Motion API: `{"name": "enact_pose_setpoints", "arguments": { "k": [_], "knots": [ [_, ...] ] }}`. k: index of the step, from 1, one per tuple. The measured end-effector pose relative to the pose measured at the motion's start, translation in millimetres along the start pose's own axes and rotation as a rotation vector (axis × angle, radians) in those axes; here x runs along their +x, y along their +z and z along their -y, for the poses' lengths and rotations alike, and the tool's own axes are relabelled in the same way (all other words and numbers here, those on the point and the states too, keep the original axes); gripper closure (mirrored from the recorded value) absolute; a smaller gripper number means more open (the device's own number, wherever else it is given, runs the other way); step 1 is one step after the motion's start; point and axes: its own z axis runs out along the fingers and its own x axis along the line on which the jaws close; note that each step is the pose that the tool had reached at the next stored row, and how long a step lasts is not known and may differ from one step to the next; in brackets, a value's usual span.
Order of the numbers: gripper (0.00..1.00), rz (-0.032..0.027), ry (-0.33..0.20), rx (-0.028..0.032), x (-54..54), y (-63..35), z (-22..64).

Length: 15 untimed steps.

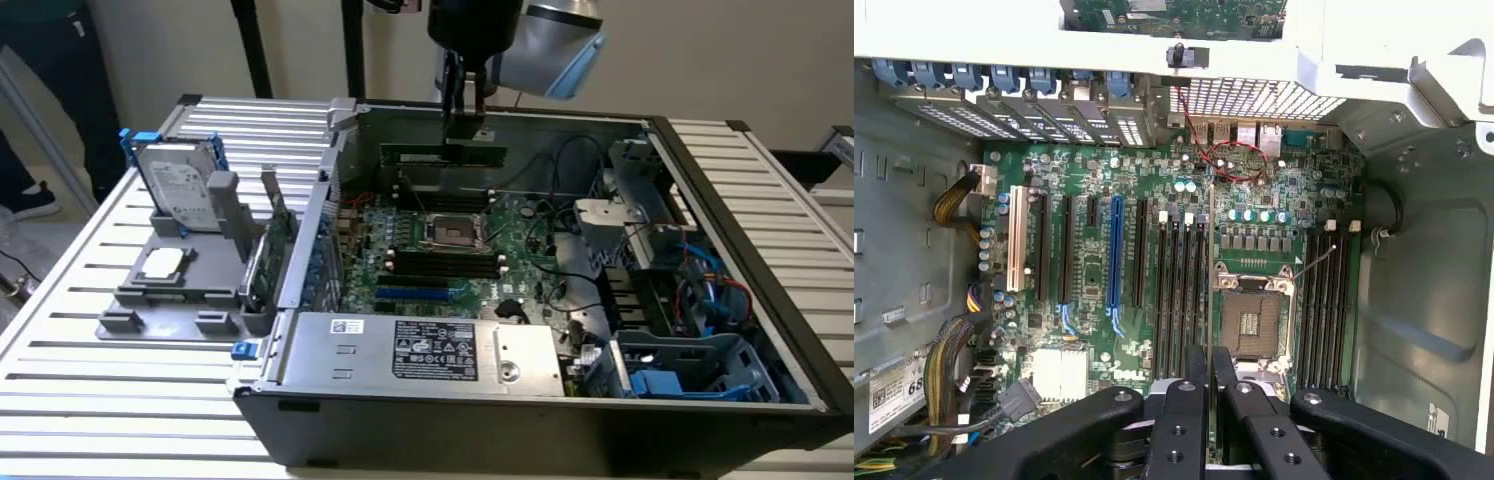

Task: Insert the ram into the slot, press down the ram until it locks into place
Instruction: 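Insert the ram into the slot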

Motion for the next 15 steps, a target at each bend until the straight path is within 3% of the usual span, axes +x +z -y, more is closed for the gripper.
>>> {"name": "enact_pose_setpoints", "arguments": {
  "k": [7,11,15],
  "knots": [
    [0.87,-0.0008,0.034,0.0006,0.2,10.7,2.1],
    [0.87,-0.0012,0.040,0.0007,0.5,17.6,10.7],
    [0.87,-0.0011,0.041,0.0011,3.2,24.6,14.0]
  ]
}}
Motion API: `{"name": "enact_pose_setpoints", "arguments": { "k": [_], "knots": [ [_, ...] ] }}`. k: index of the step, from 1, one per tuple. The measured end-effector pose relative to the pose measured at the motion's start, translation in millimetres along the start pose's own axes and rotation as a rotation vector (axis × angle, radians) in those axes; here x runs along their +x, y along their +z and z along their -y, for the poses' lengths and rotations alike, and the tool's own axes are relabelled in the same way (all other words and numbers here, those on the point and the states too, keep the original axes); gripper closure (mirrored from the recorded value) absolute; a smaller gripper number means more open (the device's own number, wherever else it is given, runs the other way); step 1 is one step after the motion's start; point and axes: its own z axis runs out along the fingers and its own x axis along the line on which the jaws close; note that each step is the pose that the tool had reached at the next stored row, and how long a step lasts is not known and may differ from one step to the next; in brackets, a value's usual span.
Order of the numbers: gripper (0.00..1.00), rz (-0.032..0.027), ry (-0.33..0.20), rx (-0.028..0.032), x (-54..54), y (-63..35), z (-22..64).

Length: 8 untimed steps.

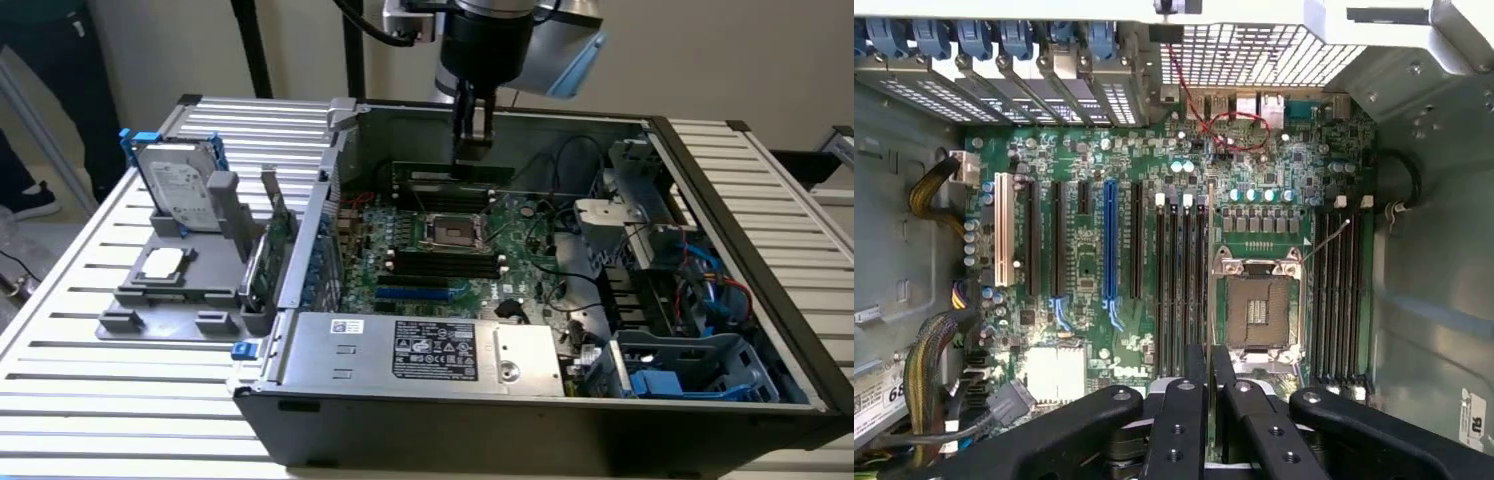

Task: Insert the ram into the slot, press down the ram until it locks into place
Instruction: 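Insert the ram into the slot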

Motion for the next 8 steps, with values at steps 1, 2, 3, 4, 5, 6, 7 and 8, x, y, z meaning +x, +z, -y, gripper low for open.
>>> {"name": "enact_pose_setpoints", "arguments": {
  "k": [1,2,3,4,5,6,7,8],
  "knots": [
    [0.87,0.0000,0.000,0.0002,1.5,1.8,0.6],
    [0.87,-0.0002,0.000,0.0002,3.5,3.5,0.9],
    [0.87,-0.0002,0.000,0.0004,5.8,5.2,1.2],
    [0.87,0.0000,0.000,0.0005,8.0,7.1,1.4],
    [0.87,-0.0001,0.000,0.0008,10.7,8.7,1.5],
    [0.87,-0.0001,0.000,0.0011,13.3,10.3,1.6],
    [0.87,-0.0002,0.000,0.0011,15.6,12.2,1.8],
    [0.87,0.0000,0.000,0.0013,17.4,14.1,1.9]
  ]
}}
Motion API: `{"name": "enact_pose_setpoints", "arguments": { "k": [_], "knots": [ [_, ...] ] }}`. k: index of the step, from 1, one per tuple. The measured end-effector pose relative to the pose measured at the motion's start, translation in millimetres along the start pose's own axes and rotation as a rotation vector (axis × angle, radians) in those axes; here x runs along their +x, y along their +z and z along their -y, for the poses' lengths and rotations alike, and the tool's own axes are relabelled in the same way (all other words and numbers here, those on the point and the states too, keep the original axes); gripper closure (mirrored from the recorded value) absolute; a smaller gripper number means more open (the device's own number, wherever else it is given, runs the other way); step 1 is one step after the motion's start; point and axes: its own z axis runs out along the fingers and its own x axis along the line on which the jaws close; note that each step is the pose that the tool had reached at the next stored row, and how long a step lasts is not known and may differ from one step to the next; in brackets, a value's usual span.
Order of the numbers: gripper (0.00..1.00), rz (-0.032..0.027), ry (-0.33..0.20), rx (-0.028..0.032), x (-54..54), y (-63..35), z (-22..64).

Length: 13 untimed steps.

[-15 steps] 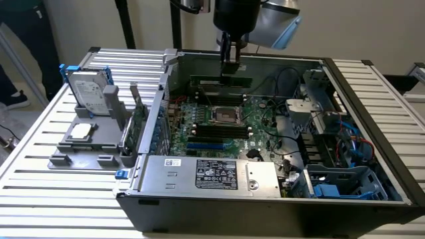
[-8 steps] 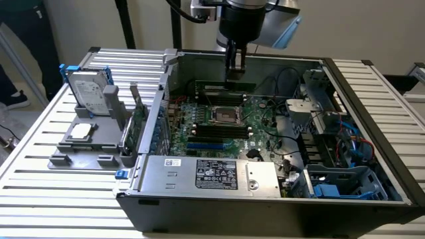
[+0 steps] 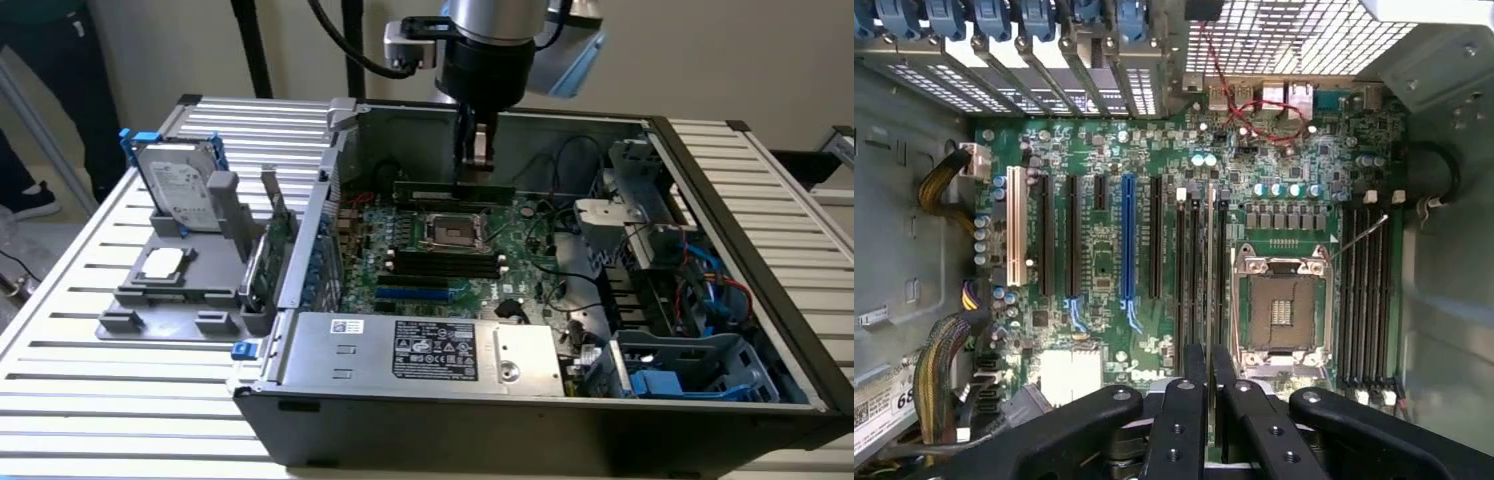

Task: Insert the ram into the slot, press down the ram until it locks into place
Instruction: 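Insert the ram into the slot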

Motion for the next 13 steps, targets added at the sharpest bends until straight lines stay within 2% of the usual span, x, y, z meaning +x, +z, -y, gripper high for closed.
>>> {"name": "enact_pose_setpoints", "arguments": {
  "k": [13],
  "knots": [
    [0.87,-0.0001,0.000,-0.0001,9.5,23.4,2.2]
  ]
}}
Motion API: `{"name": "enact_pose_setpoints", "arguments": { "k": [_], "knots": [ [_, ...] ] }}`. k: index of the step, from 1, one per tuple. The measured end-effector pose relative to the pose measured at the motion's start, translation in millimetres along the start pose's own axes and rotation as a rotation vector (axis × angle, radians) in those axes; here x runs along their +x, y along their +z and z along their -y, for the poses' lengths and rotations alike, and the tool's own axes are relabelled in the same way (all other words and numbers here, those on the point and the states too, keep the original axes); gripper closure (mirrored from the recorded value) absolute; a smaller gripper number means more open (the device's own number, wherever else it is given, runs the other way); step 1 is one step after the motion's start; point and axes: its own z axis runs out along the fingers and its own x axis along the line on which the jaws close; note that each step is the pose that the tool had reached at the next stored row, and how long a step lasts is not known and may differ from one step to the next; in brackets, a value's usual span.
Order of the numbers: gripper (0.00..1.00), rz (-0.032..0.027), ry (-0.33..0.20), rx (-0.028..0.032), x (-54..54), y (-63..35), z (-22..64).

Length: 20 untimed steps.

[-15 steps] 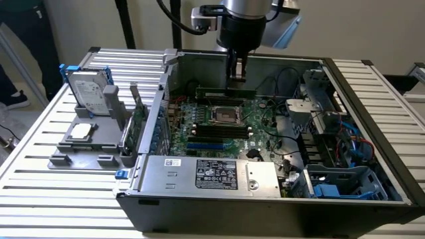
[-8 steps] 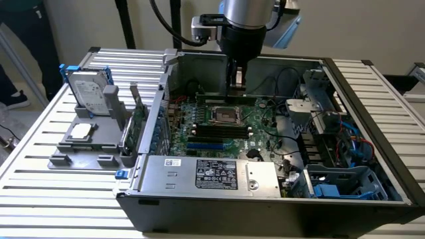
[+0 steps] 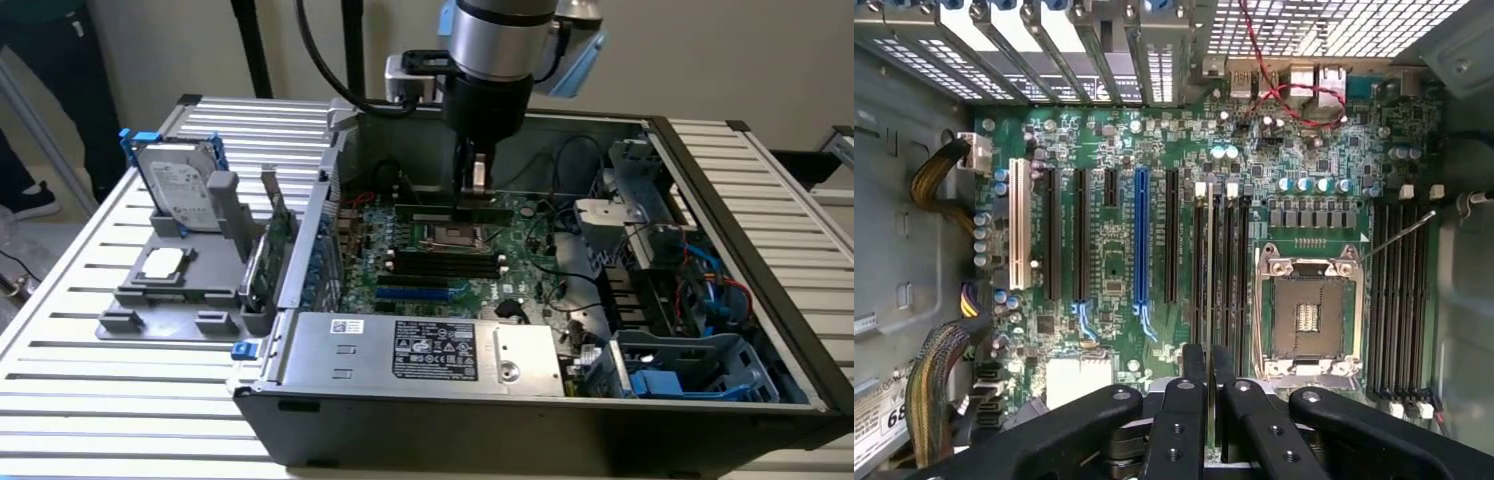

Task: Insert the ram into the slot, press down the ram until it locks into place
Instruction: 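Insert the ram into the slot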

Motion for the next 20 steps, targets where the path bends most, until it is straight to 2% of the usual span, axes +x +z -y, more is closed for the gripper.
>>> {"name": "enact_pose_setpoints", "arguments": {
  "k": [20],
  "knots": [
    [0.87,0.0006,0.014,0.0002,0.7,36.3,1.8]
  ]
}}
